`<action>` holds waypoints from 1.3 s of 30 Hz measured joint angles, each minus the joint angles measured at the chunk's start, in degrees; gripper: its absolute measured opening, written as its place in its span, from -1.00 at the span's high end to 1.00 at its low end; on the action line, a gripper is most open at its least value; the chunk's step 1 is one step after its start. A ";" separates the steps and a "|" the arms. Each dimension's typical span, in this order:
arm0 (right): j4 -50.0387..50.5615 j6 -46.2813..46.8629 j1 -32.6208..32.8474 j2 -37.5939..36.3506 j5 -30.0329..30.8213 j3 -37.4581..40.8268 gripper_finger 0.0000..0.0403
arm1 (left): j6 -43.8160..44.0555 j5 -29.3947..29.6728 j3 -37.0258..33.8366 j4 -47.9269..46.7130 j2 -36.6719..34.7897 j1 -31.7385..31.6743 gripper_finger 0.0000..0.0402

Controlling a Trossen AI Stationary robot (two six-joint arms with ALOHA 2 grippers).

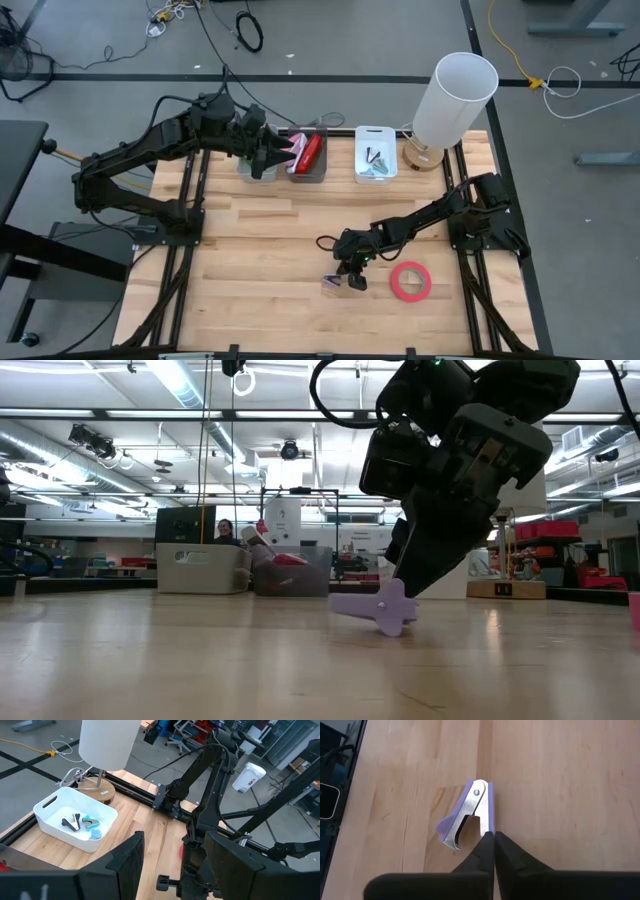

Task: Pick and place Stapler, Stapler remover, tape
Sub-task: Put the violet staple remover into the white bin

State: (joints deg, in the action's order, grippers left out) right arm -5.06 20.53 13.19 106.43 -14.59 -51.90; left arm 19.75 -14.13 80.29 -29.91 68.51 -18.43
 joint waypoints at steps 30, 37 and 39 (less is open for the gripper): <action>16.01 -2.36 -9.72 -15.90 11.30 0.02 1.00 | 0.00 -0.02 0.00 0.15 0.00 0.00 -0.06; 23.49 -5.53 -16.62 -24.42 14.83 0.02 1.00 | 0.00 -0.05 0.00 0.98 0.00 -0.01 -0.06; 24.61 -6.42 -18.34 -26.26 15.93 0.02 1.00 | 0.00 -0.04 0.00 1.28 0.00 0.01 -0.06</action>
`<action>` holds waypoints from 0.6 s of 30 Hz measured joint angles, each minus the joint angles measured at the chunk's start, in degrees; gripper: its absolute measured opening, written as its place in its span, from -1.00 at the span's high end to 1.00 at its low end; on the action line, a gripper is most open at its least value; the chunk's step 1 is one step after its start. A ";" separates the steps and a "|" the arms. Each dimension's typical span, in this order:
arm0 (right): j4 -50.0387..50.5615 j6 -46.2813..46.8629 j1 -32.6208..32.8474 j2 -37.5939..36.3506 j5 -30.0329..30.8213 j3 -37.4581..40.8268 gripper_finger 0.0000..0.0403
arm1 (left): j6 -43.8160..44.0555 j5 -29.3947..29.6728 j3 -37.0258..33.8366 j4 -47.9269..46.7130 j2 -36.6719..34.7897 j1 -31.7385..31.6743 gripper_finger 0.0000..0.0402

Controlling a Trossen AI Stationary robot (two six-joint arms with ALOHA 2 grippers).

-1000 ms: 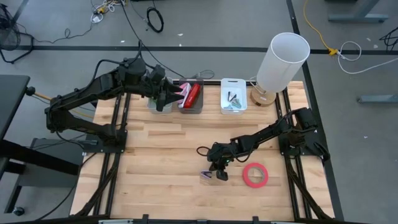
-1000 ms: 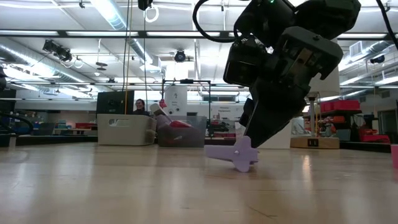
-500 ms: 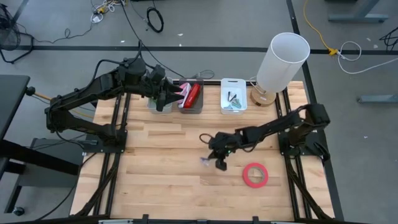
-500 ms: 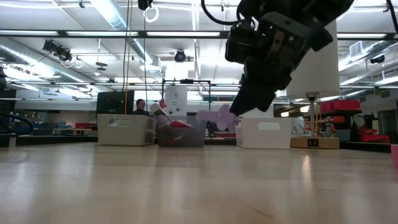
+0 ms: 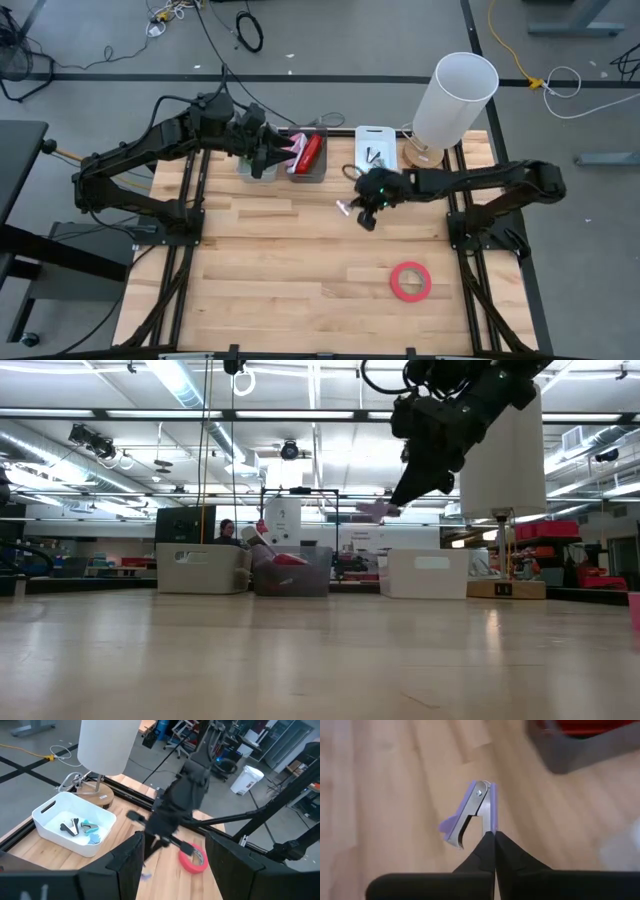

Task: Pick and place Stapler, Stapler remover, tape
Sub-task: Put the violet staple remover into the white bin

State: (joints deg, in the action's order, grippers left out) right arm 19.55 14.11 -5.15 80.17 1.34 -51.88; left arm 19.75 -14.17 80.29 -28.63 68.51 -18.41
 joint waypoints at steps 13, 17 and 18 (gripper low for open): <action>4.65 -0.94 -13.89 -3.88 12.63 0.00 1.00 | 0.00 -1.51 0.00 1.08 0.00 -0.02 -0.06; 5.36 0.39 -17.36 -3.86 14.58 0.00 1.00 | 0.00 -1.51 0.00 1.06 0.00 -0.02 -0.06; 5.38 0.39 -18.11 -3.84 15.05 0.00 1.00 | 0.00 -1.51 0.00 1.06 0.00 -0.02 -0.06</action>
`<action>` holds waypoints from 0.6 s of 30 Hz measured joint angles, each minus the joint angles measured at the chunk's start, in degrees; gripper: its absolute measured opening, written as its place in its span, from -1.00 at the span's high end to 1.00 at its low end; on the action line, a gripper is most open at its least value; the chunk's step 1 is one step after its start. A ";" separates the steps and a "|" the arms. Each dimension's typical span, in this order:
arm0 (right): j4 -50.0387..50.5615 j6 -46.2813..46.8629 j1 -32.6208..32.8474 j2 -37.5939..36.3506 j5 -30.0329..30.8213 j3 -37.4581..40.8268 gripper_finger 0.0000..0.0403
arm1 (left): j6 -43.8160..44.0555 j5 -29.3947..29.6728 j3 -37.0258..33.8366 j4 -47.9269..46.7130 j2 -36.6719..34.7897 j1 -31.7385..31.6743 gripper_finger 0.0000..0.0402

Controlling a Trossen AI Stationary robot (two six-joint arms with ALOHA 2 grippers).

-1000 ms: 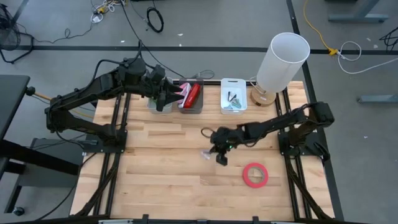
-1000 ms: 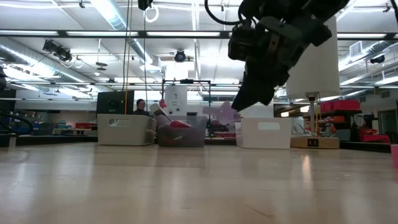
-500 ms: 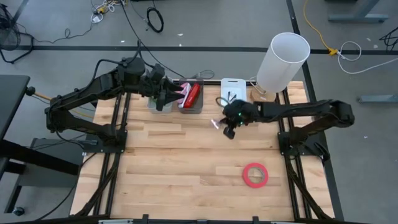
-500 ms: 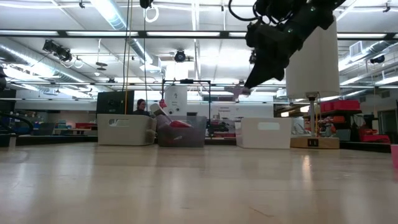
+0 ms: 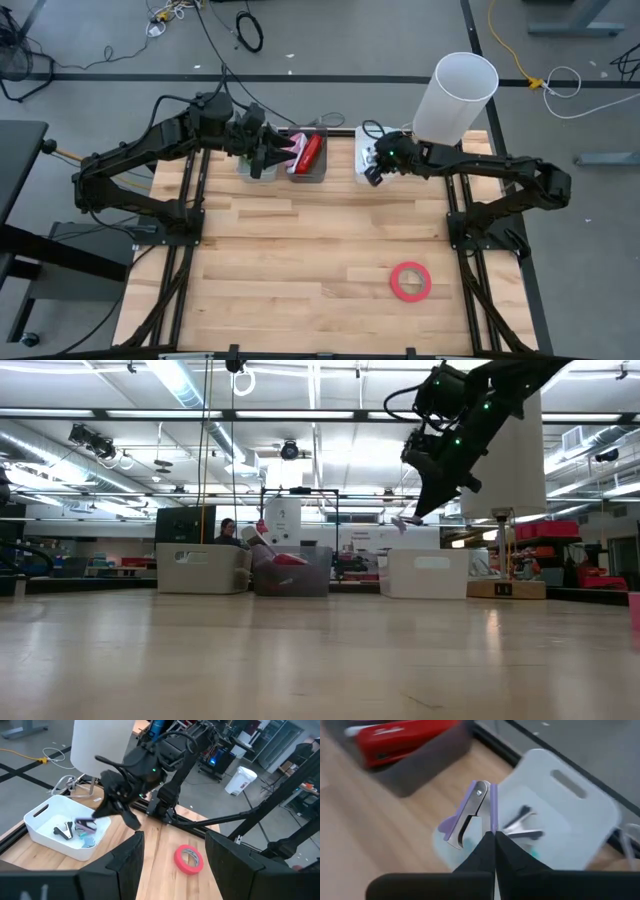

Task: Pick and place Stapler, Stapler remover, tape
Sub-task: Put the violet staple remover into the white bin

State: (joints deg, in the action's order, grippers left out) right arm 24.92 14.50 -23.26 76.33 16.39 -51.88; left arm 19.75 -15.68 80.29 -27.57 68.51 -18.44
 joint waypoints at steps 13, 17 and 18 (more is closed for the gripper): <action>0.00 -0.52 -6.49 0.07 0.59 0.00 1.00 | 0.00 0.00 0.00 -0.04 0.00 0.00 -0.06; -0.03 -1.57 -6.72 0.17 0.58 0.00 1.00 | 0.00 0.00 0.00 -0.04 0.00 0.01 -0.06; -0.05 -1.67 -6.73 0.34 0.58 0.00 1.00 | 0.00 0.02 0.00 -0.04 0.00 0.00 -0.06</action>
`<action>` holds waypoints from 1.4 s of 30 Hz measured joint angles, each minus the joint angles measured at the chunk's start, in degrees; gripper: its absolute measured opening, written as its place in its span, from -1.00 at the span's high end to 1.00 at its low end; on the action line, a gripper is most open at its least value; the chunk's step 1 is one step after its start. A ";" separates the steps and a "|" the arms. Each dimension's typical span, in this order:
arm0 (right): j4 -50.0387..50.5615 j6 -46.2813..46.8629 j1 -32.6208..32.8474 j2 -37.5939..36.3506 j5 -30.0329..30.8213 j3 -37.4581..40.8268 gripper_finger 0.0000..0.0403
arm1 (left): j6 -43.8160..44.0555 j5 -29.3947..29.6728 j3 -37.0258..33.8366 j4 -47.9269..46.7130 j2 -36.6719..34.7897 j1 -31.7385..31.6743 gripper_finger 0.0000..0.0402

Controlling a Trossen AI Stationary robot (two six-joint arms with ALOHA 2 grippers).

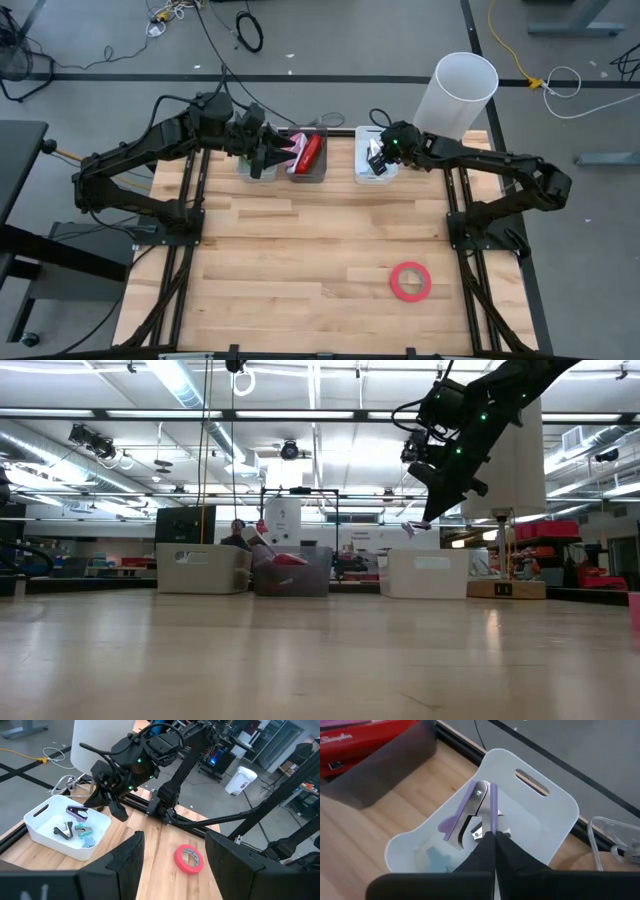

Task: Pick and place Stapler, Stapler remover, tape
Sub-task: Put the violet staple remover into the white bin, then put the pink tape into the gray bin

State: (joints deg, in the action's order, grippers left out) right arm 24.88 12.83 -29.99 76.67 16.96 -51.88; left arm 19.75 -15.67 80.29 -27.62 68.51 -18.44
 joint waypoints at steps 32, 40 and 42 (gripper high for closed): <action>-1.11 -1.34 -0.77 6.24 0.02 0.00 0.14 | -0.02 0.01 0.00 -0.02 0.00 0.01 -0.06; -0.31 -2.83 2.84 -3.05 -2.50 0.00 -0.05 | -0.02 0.01 0.00 -0.04 0.00 0.00 -0.06; 0.48 -3.76 4.26 -5.44 -3.47 0.00 -0.03 | -0.02 0.03 0.00 -0.04 0.00 0.00 -0.06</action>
State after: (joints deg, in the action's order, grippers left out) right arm 25.36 9.07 -25.73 71.23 13.50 -51.88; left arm 19.73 -15.64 80.29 -27.66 68.51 -18.44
